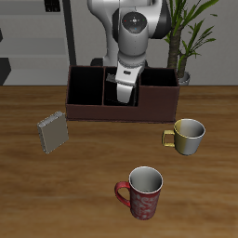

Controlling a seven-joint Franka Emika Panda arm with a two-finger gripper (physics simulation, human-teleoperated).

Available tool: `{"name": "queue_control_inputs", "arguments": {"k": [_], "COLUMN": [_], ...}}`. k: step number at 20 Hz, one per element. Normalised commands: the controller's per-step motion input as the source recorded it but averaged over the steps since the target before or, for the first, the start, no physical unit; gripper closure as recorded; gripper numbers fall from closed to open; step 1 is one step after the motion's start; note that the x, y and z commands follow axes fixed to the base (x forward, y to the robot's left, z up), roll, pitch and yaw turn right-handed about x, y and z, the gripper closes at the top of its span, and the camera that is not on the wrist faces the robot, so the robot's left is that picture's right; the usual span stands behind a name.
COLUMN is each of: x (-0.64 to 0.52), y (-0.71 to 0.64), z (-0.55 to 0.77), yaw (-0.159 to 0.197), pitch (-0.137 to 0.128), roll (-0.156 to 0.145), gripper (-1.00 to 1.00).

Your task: Place the black book into the back desk caddy's front compartment

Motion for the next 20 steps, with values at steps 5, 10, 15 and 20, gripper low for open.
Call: {"name": "queue_control_inputs", "arguments": {"k": [5, 10, 15, 20], "x": [-0.14, -0.17, -0.01, -0.02], "y": [0.52, 0.06, -0.05, 0.03], "z": [-0.11, -0.22, -0.19, -0.03], "yaw": [0.037, 0.040, -0.013, -0.031], "pitch": [0.049, 0.073, 0.069, 0.012], "roll": [0.061, 0.010, -0.014, 0.002], "gripper": [1.00, 1.00, -1.00, -1.00]}}
